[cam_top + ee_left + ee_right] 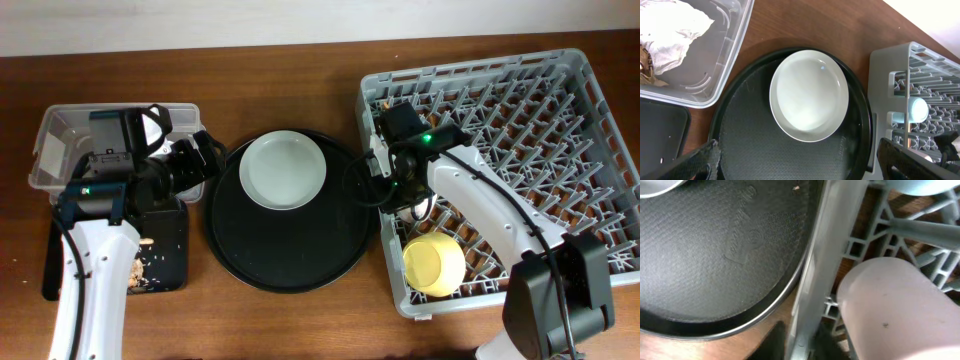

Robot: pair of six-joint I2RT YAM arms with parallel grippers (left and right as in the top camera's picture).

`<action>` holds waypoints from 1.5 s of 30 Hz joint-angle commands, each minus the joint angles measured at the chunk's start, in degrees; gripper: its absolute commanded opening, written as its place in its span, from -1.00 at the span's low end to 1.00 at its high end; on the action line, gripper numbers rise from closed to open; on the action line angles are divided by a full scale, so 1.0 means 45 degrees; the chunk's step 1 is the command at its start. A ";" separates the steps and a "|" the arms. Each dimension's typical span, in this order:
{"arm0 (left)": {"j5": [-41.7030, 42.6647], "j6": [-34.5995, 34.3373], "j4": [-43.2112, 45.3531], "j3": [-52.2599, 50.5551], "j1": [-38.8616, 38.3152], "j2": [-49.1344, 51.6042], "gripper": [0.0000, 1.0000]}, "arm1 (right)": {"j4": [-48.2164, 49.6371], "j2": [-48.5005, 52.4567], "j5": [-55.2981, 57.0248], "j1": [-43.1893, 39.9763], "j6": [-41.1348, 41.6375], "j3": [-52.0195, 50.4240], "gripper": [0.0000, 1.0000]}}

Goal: Sort waste into correct bins and load items into the dishwasher rack
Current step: 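Release the yellow bowl and lift the right gripper out of the rack, then reach the right gripper left toward the white plate on the black tray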

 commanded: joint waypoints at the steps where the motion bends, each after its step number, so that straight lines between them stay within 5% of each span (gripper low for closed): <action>1: -0.0053 0.0155 0.0019 0.0049 0.0019 -0.0029 0.99 | 0.0287 0.0092 -0.0233 0.0083 0.0971 -0.0053 -0.81; 20: -0.0053 0.0155 0.0019 0.0049 0.0019 -0.0029 0.98 | 0.1996 0.0092 -0.0330 0.0083 0.3706 -0.0053 -0.92; 37: -0.0053 0.0155 0.0019 0.0049 0.0019 -0.0029 0.99 | 0.2569 0.0092 -0.0330 0.0083 0.3789 -0.0053 -0.92; 45: -0.0053 0.0155 0.0019 0.0049 0.0019 -0.0029 0.99 | 0.1821 -0.0180 -0.0228 0.0058 0.3152 0.0423 -0.57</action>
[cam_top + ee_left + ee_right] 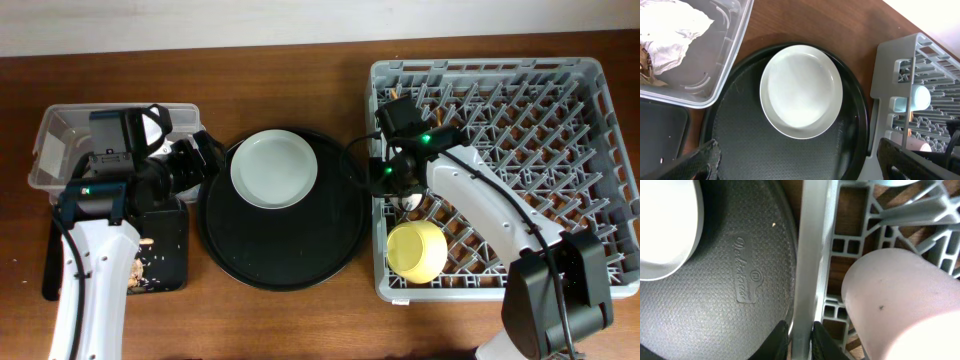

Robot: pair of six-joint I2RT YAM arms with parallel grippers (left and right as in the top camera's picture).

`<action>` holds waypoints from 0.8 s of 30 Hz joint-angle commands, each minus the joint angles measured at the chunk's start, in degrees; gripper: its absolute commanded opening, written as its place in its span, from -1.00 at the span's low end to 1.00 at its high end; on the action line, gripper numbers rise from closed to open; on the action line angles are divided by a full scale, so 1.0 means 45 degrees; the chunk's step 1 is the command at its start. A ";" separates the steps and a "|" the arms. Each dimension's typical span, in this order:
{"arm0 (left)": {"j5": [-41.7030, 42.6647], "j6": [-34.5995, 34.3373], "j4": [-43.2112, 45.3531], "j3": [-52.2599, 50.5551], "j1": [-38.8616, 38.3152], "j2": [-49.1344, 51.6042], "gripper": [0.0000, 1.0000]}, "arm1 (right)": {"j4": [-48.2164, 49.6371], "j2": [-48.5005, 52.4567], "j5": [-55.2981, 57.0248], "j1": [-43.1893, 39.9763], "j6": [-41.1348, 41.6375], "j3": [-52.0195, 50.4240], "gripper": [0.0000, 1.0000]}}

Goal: Sort waste into correct bins and load items into the dishwasher rack
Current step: 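Reach the right gripper left toward the white plate on the black tray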

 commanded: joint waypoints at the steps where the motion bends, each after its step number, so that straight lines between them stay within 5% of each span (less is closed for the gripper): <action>1: -0.0053 0.0155 0.0019 0.0049 0.0019 -0.0029 0.98 | -0.0107 -0.0384 -0.0277 0.0068 -0.0510 0.0908 -0.56; 8: -0.0053 0.0155 0.0019 0.0049 0.0019 -0.0029 0.98 | -0.0423 -0.0525 -0.0296 0.0291 -0.0685 0.3351 -0.44; 13: -0.0049 0.0155 0.0019 0.0049 0.0019 -0.0029 0.98 | 0.0840 -0.0321 -0.0325 0.0869 -0.0685 0.3099 0.25; 24: -0.0053 0.0155 0.0019 0.0049 0.0019 -0.0029 0.99 | 0.3036 0.2137 0.2521 0.2783 -0.1030 0.3002 0.07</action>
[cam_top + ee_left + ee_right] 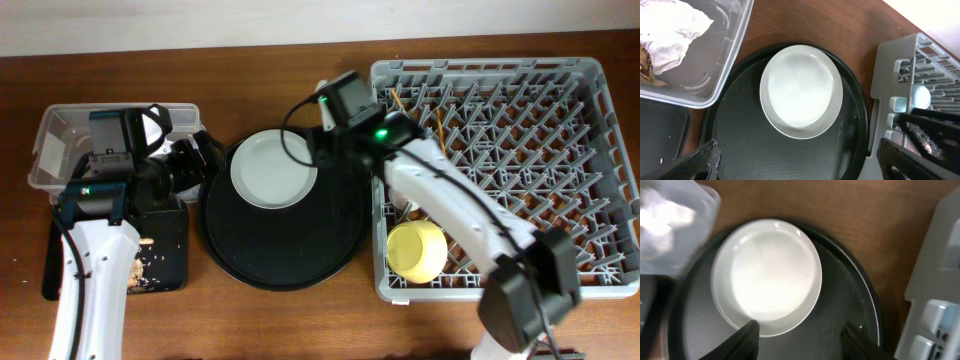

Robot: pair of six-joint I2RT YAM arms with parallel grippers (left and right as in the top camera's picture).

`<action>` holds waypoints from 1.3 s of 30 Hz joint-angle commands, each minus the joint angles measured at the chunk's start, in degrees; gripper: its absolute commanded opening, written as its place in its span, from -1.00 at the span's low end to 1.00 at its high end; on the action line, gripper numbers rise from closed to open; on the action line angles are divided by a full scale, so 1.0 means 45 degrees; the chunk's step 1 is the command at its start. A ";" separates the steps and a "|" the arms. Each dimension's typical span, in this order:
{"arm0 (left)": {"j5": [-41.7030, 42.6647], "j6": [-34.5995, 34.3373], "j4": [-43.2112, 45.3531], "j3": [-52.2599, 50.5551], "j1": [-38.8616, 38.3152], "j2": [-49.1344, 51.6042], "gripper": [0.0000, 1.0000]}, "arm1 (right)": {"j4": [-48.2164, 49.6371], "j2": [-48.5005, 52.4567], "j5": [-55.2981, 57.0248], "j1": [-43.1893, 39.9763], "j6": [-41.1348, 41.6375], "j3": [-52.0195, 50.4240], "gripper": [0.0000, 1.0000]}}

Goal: Sort waste into correct bins and load items into the dishwasher rack
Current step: 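Reach the right gripper left toward the white plate on the black tray, then grasp the white plate rim with the right gripper and lift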

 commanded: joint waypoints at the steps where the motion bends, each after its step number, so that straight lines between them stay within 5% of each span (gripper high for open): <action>1: -0.0053 0.0155 0.0015 0.0049 0.0019 -0.0029 0.98 | 0.0452 0.1214 0.1452 0.0306 -0.0141 -0.0107 0.08; 8: -0.0053 0.0155 0.0015 0.0049 0.0019 -0.0029 0.98 | 0.1802 0.3395 0.1321 0.0272 -0.0141 -0.0107 0.14; 16: -0.0049 0.0155 0.0015 0.0049 0.0019 -0.0029 0.98 | 0.2419 0.4779 0.0544 0.0277 -0.0141 -0.0107 -0.12; 18: -0.0053 0.0155 0.0015 0.0049 0.0019 -0.0029 0.99 | 0.2409 0.4847 0.0539 0.0272 -0.0141 -0.0107 -0.37; 20: -0.0049 0.0155 0.0015 0.0049 0.0019 -0.0029 0.98 | 0.2463 0.4828 0.0534 0.0272 -0.0141 -0.0097 -0.91; 25: -0.0053 0.0155 0.0015 0.0049 0.0019 -0.0029 0.98 | 0.1807 0.4206 0.0719 0.0257 -0.0529 0.0573 -0.92; 31: -0.0049 0.0155 0.0015 0.0049 0.0019 -0.0029 0.99 | -0.0578 0.1491 0.4148 0.0272 -0.1661 0.2628 -0.92; 39: -0.0049 0.0155 0.0015 0.0049 0.0019 -0.0029 0.98 | -0.2497 -0.1666 1.4469 -0.0092 -0.3463 0.3133 -0.92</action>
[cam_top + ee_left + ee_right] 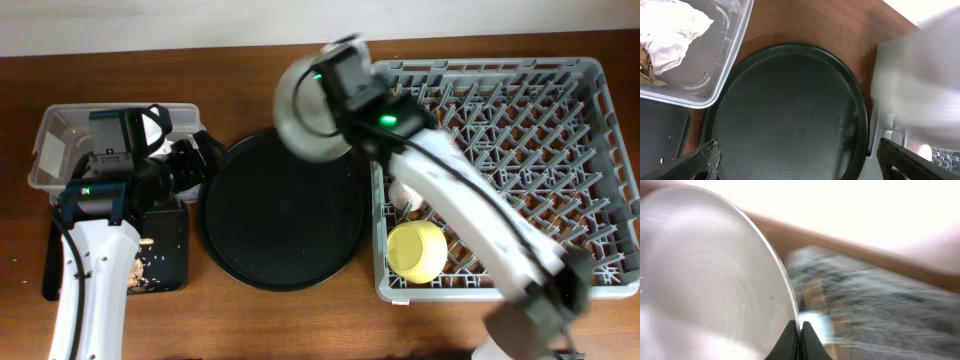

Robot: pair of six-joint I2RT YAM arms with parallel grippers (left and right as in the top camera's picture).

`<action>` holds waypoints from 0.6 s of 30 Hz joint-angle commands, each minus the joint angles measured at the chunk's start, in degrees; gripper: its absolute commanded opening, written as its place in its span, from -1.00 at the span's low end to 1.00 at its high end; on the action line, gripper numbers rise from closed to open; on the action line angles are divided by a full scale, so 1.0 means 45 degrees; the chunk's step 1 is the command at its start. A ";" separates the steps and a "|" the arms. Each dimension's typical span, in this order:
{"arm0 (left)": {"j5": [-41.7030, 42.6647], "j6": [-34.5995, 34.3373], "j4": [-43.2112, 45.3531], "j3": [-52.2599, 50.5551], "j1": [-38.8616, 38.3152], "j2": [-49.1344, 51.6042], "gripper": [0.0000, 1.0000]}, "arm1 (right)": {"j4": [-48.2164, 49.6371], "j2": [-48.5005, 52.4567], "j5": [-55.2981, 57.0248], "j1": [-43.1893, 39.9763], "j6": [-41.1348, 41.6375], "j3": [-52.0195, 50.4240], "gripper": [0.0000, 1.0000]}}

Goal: Sort waste into correct bins and load items into the dishwasher rack
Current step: 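Grasp the white plate rim with the right gripper and lift, then carry the white plate into the rack's back row, holding it upright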

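Note:
My right gripper [799,330] is shut on the rim of the white plate [710,285], which it holds in the air, tilted on edge. From overhead the white plate [308,120] is above the far edge of the round black tray [283,208], next to the grey dishwasher rack [500,160]. The tray [785,110] is bare. A yellow cup [417,250] lies in the rack's near left corner. My left gripper [800,159] hangs open above the tray's left side, holding nothing.
A clear plastic bin [70,140] with crumpled white paper [670,27] stands at the far left. In front of it is a black bin [155,250] with crumbs. A pale cup [405,192] sits in the rack beside the yellow one.
The white plate lay on the black tray with my right gripper open above it. Now the right gripper is shut on its rim and holds it lifted and tilted. The tray is bare.
My right gripper was low at the rack's left wall beside a pale cup; between the first two moments the rack and tray stood differently on the table. Then it was open above the plate on the tray. Now it holds the plate up. The left arm has stayed still.

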 commanded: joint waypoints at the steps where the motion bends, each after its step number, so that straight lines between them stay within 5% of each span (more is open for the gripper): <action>1: -0.0049 0.0155 0.0019 0.0049 0.0019 -0.0029 0.99 | -0.0651 -0.0627 0.6824 -0.0520 -0.1307 0.0078 -0.92; 7: -0.0053 0.0155 0.0019 0.0049 0.0019 -0.0029 0.98 | -0.1972 -0.0267 0.8417 -0.2424 -0.1307 -0.0189 -0.92; 18: -0.0049 0.0155 0.0019 0.0049 0.0019 -0.0029 0.99 | -0.2050 0.0957 0.6115 -0.4323 -0.1263 -0.0879 -0.92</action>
